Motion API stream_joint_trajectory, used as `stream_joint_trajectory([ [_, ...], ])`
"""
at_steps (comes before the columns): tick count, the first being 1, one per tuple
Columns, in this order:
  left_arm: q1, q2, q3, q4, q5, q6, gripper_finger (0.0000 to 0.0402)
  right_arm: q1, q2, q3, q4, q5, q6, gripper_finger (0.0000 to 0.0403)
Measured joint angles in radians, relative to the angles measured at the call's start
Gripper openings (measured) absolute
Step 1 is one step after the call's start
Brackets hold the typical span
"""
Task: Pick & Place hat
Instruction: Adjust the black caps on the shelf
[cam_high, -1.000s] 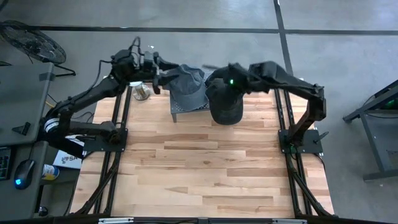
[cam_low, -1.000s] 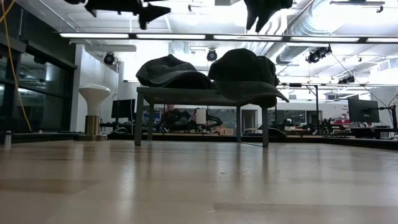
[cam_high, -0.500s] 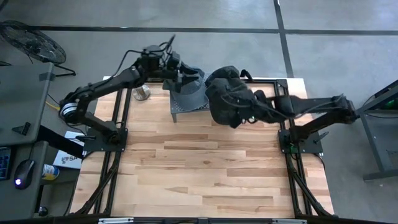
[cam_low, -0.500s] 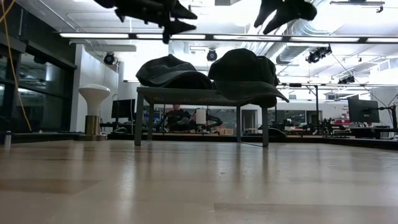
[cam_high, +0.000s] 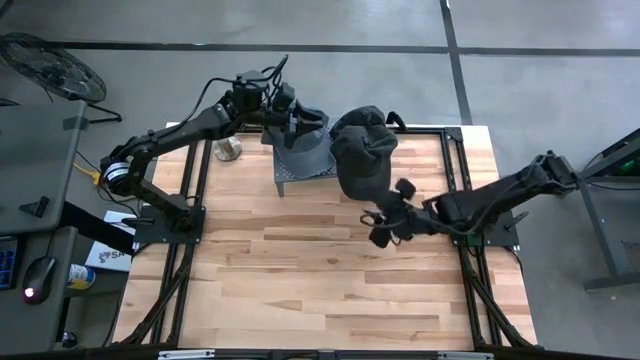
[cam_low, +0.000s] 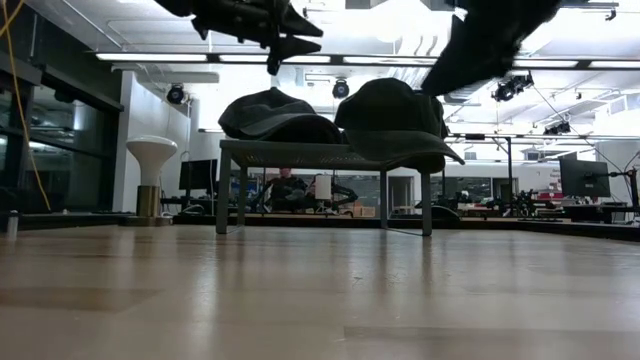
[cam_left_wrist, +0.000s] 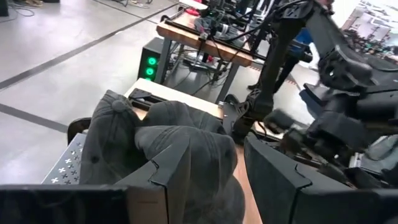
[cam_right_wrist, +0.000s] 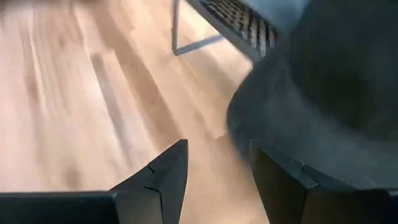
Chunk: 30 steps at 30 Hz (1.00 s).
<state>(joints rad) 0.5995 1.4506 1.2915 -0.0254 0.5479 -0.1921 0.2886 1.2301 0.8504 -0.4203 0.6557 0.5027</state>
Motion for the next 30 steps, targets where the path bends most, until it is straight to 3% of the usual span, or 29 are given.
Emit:
stream_joint_trajectory([
  [4,0.0,0.0,0.0,0.0,0.036,0.0,0.0146,0.072,-0.002,-0.087,0.077,0.082,0.527,0.0165],
  [8,0.0,0.0,0.0,0.003,0.047,0.0,0.0146,0.173,0.001,-0.223,0.376,0.27,0.805,0.0165],
  [13,0.002,0.0,0.0,0.024,0.046,0.001,0.0146,0.185,0.046,-0.376,0.84,0.406,0.805,0.0165],
  [16,0.002,0.0,0.0,0.026,0.045,0.003,0.0146,0.159,0.091,-0.423,1.008,0.441,0.777,0.0165],
  [24,0.002,0.0,0.0,0.026,0.046,0.003,0.0146,0.122,0.193,-0.427,1.031,0.303,0.92,0.0165],
  [30,0.002,0.0,0.0,0.026,0.046,0.003,0.0146,0.112,0.215,-0.425,1.03,0.284,0.967,0.0165],
])
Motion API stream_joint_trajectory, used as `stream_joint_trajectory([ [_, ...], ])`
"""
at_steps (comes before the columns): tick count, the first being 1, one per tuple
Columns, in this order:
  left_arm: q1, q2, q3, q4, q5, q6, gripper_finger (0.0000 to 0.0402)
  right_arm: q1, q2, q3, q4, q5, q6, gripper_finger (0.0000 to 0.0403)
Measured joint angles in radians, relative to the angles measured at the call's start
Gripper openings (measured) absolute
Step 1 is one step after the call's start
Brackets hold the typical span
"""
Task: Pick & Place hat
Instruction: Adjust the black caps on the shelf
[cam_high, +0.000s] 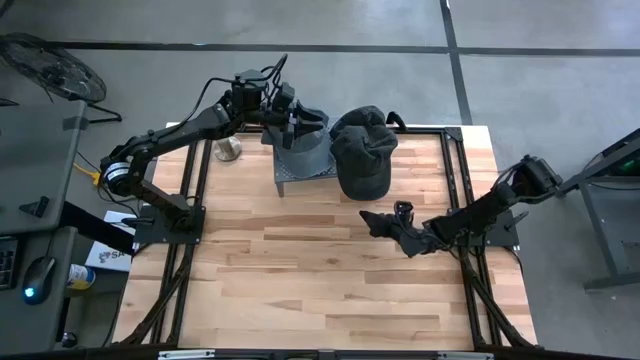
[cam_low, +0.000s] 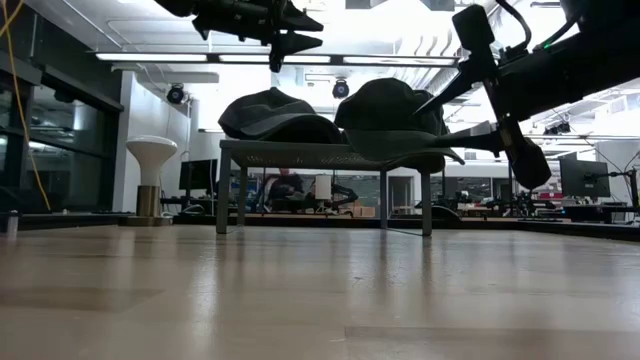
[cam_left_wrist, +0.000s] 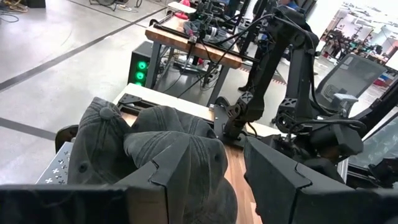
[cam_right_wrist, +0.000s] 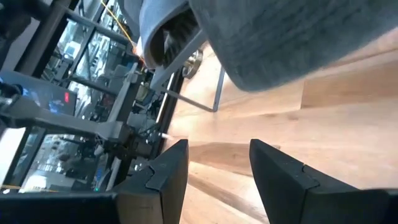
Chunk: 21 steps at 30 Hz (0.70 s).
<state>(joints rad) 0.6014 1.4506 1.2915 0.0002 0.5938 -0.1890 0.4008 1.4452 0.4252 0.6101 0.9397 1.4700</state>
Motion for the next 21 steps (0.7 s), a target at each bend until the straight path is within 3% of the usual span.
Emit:
stream_joint_trajectory([
  [21,0.0,0.0,0.0,-0.003,-0.002,-0.026,0.0146,-0.098,0.0,0.0,-0.08,-0.027,0.01,0.0165],
])
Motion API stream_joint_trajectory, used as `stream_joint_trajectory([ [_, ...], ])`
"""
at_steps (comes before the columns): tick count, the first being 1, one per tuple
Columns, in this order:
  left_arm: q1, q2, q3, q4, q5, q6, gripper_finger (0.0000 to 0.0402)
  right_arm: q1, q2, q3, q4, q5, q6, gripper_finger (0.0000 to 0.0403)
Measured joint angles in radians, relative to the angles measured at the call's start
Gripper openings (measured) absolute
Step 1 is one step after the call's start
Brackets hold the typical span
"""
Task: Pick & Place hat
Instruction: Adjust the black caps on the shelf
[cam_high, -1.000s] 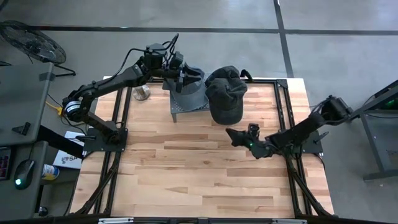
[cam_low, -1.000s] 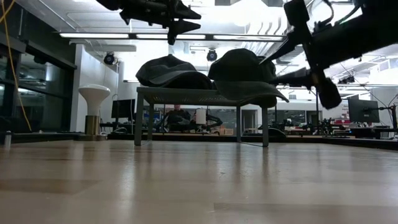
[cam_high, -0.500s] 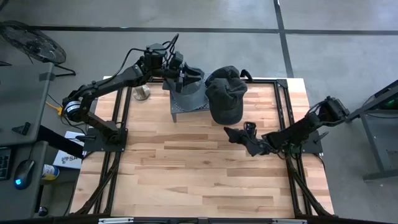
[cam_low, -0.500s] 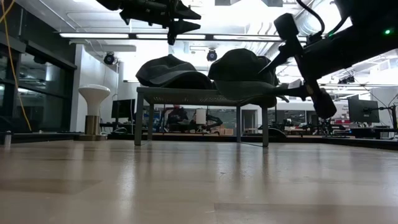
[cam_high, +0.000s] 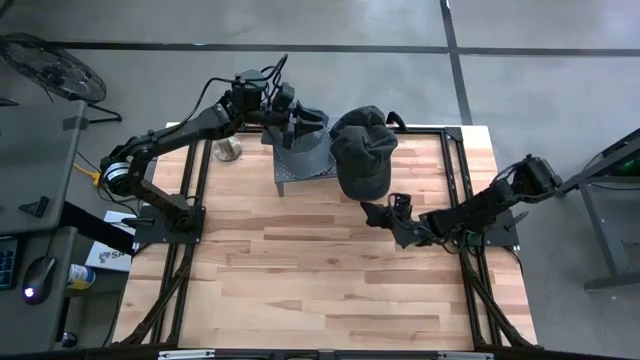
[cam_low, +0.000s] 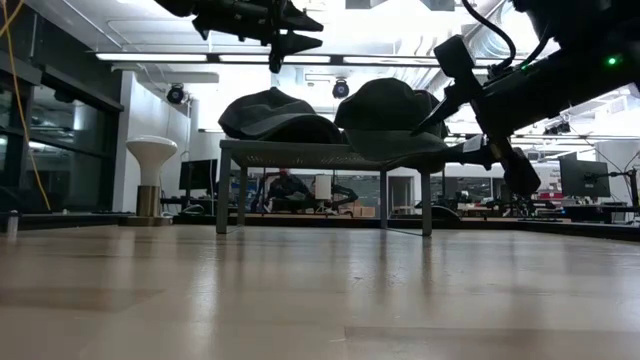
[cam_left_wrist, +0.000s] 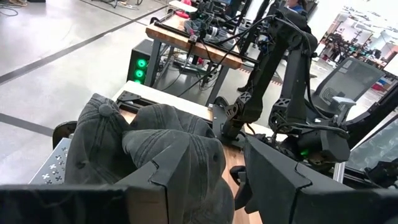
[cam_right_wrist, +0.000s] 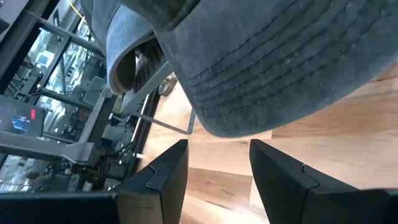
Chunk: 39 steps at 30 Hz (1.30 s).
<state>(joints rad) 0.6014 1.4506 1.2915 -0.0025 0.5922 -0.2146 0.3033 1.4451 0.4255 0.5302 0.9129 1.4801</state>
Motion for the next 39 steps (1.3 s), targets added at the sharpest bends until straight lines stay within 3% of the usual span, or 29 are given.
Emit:
stream_joint_trajectory([
  [18,0.0,0.0,0.0,0.0,-0.001,-0.001,0.0146,-0.036,0.0,0.0,0.005,0.02,-0.026,0.0161],
  [39,0.0,0.0,0.0,0.0,-0.001,-0.001,0.0146,-0.035,0.0,0.0,0.01,-0.006,-0.033,0.0022],
])
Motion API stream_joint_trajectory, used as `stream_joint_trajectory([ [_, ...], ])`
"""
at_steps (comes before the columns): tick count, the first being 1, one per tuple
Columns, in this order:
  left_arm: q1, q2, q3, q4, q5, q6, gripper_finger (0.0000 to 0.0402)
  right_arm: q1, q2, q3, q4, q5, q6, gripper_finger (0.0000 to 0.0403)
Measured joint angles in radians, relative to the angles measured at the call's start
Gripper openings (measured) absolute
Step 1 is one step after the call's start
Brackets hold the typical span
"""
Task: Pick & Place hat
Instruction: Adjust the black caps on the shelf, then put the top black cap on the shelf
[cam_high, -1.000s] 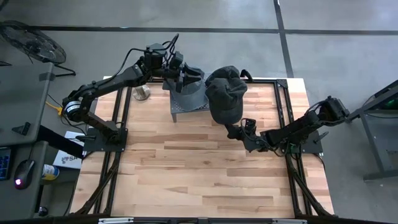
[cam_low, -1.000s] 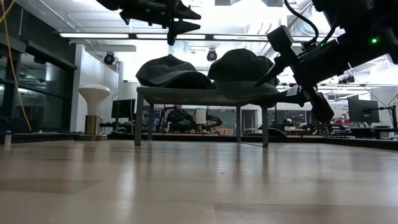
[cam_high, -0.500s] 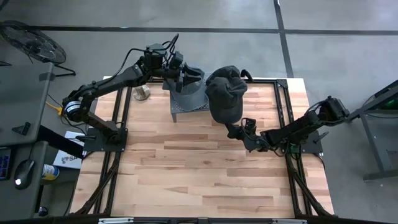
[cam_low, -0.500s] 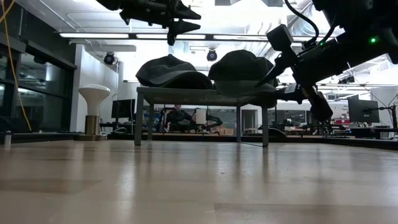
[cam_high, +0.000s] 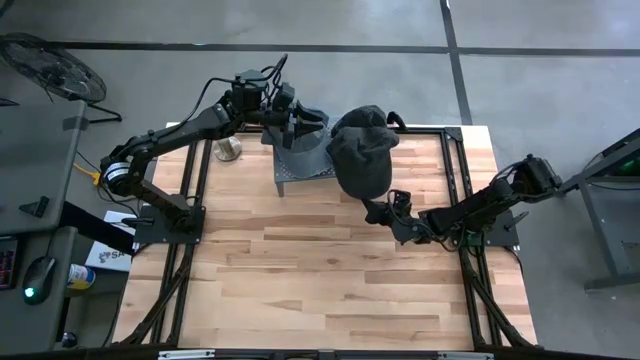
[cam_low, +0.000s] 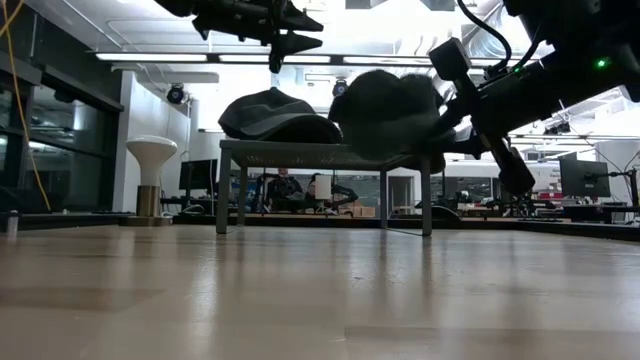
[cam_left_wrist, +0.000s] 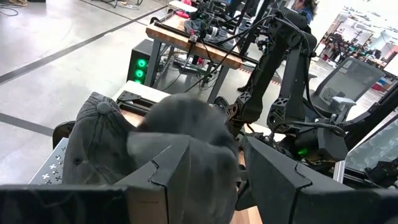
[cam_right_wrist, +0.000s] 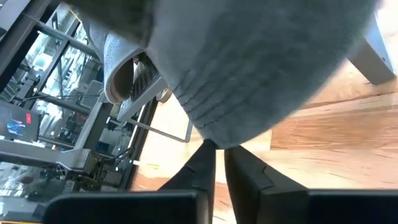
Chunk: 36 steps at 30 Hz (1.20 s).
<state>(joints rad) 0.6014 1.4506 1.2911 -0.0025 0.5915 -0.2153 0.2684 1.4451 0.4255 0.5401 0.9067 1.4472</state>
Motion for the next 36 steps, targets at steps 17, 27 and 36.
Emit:
stream_joint_trajectory([
  [17,0.0,0.0,0.0,0.0,0.0,-0.004,0.0146,0.011,0.0,0.0,0.215,-0.04,-0.169,0.0],
  [27,0.0,0.0,0.0,0.0,0.0,-0.004,0.0146,0.068,0.0,0.0,0.252,-0.043,-0.202,0.0001],
  [36,0.0,0.0,0.0,0.0,0.0,-0.011,0.0146,0.098,0.0,0.0,0.462,0.025,-0.409,0.0001],
])
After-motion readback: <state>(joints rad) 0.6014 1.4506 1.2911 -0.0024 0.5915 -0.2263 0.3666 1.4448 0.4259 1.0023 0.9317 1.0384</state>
